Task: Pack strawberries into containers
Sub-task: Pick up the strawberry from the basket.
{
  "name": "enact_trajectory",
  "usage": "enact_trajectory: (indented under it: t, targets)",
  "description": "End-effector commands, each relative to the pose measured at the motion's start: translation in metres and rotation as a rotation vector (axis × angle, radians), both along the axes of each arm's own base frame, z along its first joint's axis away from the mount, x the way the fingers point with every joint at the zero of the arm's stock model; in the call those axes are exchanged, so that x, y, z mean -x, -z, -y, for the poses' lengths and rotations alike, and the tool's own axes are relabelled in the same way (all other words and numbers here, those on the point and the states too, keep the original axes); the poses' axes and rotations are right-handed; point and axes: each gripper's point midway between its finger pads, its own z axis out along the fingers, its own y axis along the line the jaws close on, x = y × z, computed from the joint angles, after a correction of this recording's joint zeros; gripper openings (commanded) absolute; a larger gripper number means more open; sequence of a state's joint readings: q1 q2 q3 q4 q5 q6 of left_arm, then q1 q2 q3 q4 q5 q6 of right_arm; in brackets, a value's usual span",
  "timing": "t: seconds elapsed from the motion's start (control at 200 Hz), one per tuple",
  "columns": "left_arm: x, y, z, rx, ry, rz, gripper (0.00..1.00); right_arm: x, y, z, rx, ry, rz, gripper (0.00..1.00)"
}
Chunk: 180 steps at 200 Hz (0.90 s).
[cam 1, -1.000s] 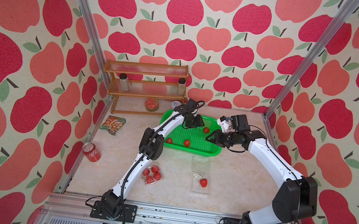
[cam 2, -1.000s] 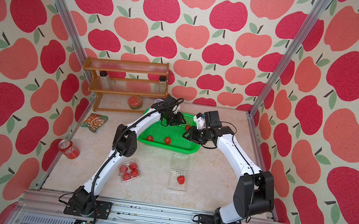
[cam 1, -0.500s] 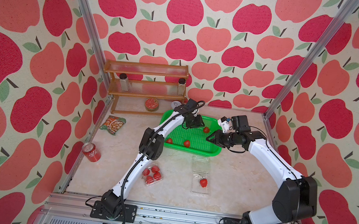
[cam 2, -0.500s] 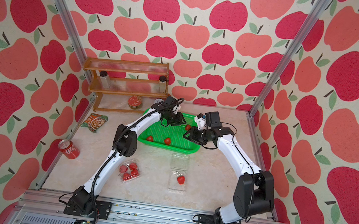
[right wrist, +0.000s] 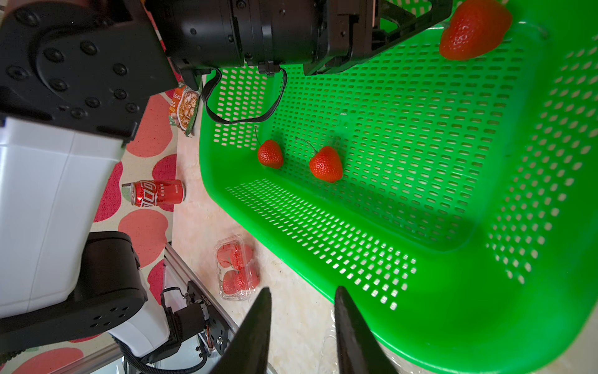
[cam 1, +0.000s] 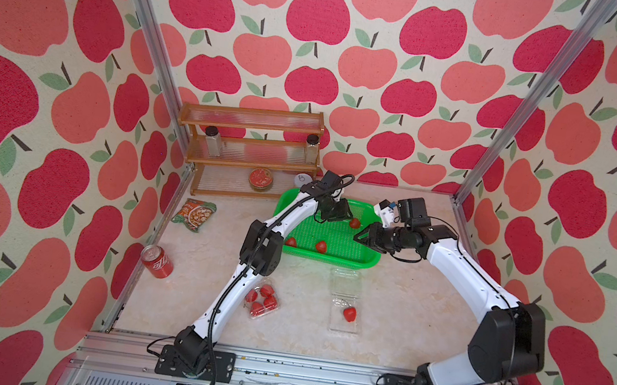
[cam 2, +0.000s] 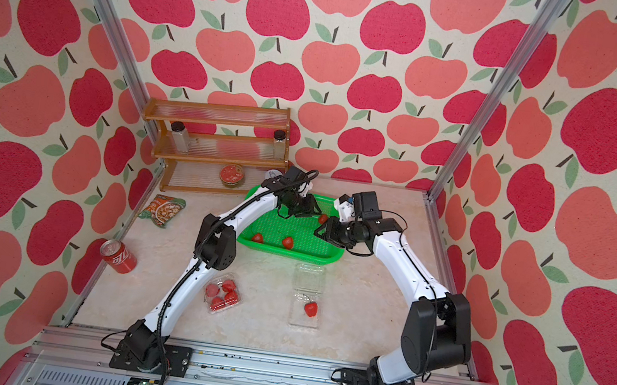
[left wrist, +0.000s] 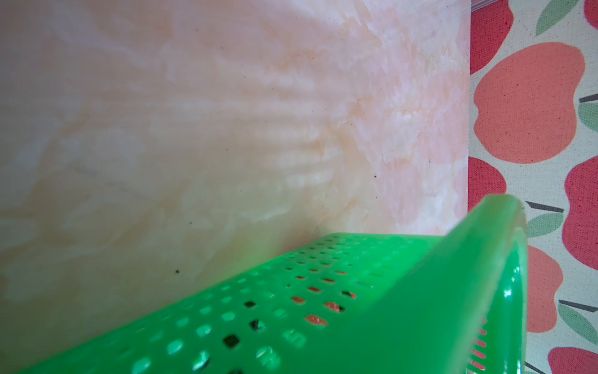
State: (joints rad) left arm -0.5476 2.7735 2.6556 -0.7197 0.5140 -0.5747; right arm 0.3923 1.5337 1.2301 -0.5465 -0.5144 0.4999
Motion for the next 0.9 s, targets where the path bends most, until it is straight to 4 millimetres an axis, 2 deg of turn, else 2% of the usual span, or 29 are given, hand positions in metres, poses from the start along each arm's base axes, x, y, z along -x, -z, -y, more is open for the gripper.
enact_trajectory:
  t: [0.0,0.515,0.78,0.895]
  targets:
    - [0.022,0.025,-0.001,-0.035,0.03,-0.098,0.36,0.002,0.007,0.001,-0.01,0.005,-0.035,0.35]
    - [0.034,0.029,0.0,-0.047,0.058,-0.124,0.29,0.004,0.008,0.001,-0.011,0.006,-0.042,0.35]
    - [0.033,0.03,-0.001,-0.051,0.054,-0.12,0.22,0.005,0.008,0.001,-0.014,0.004,-0.047,0.35]
    - [0.033,0.029,-0.001,-0.051,0.057,-0.122,0.16,0.005,0.008,0.0,-0.014,0.004,-0.049,0.35]
